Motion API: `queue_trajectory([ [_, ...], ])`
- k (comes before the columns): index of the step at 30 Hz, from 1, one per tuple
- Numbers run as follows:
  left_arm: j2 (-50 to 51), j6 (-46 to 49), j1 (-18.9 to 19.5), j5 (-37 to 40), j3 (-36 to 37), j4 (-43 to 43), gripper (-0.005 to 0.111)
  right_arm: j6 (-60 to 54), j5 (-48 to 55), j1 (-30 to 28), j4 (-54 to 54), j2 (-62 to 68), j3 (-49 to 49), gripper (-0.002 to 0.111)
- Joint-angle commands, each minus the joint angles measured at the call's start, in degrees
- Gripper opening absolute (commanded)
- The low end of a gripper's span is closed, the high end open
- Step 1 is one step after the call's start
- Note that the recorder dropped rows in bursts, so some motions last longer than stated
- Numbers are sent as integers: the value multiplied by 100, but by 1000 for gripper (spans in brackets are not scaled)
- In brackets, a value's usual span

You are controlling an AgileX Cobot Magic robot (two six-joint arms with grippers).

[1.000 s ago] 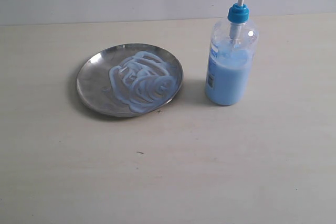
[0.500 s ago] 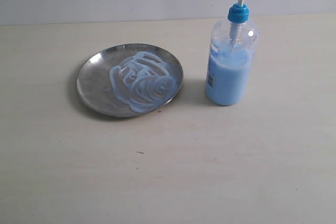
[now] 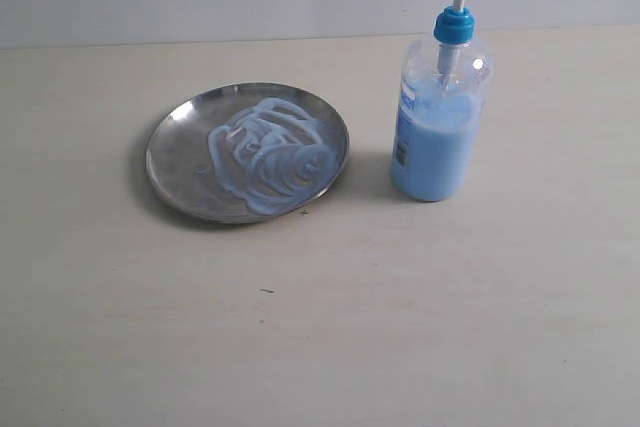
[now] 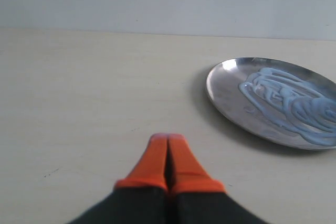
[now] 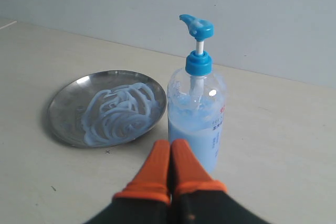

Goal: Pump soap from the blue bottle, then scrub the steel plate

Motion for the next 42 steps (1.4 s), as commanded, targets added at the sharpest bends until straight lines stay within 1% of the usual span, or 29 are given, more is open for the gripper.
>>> queue_trajectory([
  [1, -37, 3, 15, -19, 20, -25, 0, 4, -114, -14, -1, -20, 26, 0],
  [20, -37, 3, 15, -19, 20, -25, 0, -11, -114, -14, -11, -20, 26, 0],
  [28, -37, 3, 15, -19, 20, -25, 0, -12, -170, -42, -229, -486, 267, 0],
  [33, -37, 3, 15, -19, 20, -25, 0, -1, -269, -230, -277, -771, 569, 0],
  [42, -37, 3, 15, -19, 20, -25, 0, 104, -339, -783, -406, -1460, 1059, 0],
])
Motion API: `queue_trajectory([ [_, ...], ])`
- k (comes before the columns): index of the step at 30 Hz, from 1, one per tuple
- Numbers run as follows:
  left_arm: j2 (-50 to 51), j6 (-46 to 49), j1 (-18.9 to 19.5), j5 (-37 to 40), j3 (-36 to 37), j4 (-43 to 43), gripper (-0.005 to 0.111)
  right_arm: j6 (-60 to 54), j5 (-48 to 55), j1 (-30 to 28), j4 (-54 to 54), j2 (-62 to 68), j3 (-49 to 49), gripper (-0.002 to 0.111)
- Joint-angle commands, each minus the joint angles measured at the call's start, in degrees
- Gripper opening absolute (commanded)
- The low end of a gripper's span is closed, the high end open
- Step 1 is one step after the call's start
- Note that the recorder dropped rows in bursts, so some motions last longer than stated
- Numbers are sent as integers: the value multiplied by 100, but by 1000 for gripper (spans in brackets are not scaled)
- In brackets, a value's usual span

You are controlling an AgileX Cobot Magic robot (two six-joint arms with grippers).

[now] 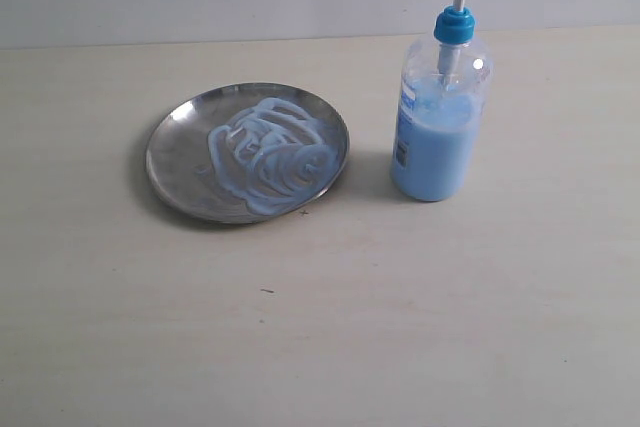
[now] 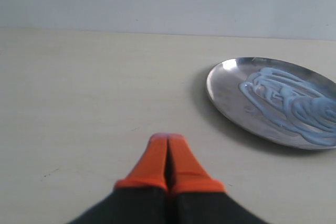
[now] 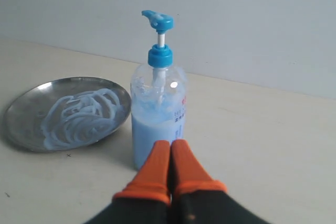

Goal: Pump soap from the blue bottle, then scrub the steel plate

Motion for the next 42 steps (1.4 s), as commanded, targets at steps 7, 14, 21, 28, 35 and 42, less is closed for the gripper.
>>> queue_trajectory([
  [7, -37, 3, 15, -19, 20, -25, 0, 520, -237, -576, -412, -651, 579, 0],
  [14, -37, 3, 15, -19, 20, -25, 0, 601, -486, -816, -552, -913, 825, 0],
  [21, -37, 3, 15, 2, 20, -25, 0, 975, -762, -904, -945, -1217, 1193, 0],
  [28, -37, 3, 15, 2, 20, -25, 0, 1494, -864, -904, -1274, -1291, 1650, 0],
  [35, -37, 3, 15, 2, 20, -25, 0, 1507, -953, -904, -1310, -1291, 1956, 0],
  [42, -37, 3, 15, 2, 20, -25, 0, 1496, -997, -904, -1310, -1291, 1967, 0],
])
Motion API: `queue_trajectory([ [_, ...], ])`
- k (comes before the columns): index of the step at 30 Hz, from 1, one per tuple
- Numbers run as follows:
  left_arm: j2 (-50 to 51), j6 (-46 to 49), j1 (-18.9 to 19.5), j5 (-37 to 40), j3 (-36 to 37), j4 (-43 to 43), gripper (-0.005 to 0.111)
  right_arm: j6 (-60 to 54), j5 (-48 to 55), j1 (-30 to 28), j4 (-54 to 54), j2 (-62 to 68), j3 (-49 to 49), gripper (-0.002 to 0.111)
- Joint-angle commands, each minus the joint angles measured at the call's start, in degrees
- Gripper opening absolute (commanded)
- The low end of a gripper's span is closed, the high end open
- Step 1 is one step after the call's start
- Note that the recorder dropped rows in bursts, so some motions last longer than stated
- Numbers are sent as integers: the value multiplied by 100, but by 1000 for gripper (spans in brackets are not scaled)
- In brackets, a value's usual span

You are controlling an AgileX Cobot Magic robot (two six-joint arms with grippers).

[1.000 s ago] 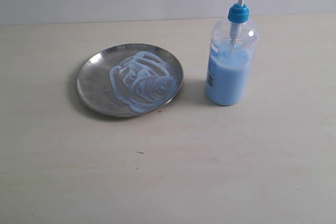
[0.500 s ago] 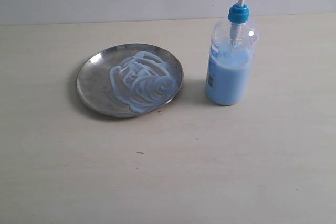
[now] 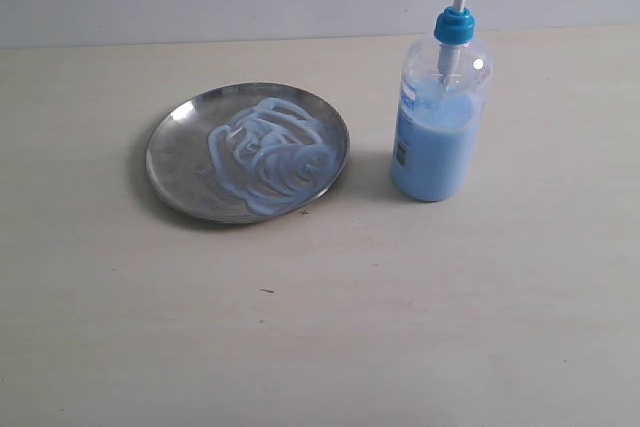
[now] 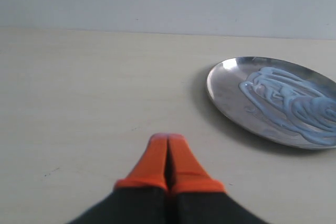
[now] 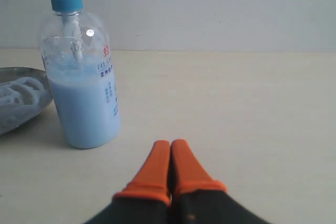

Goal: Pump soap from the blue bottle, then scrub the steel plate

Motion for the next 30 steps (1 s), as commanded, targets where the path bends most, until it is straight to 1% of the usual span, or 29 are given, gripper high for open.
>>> queue_trajectory([
  [1, -37, 3, 15, -8, 20, -25, 0, 11, -134, -32, -54, -28, 31, 0],
  [30, -37, 3, 15, -8, 20, -25, 0, 12, -151, -20, 9, -28, 31, 0],
])
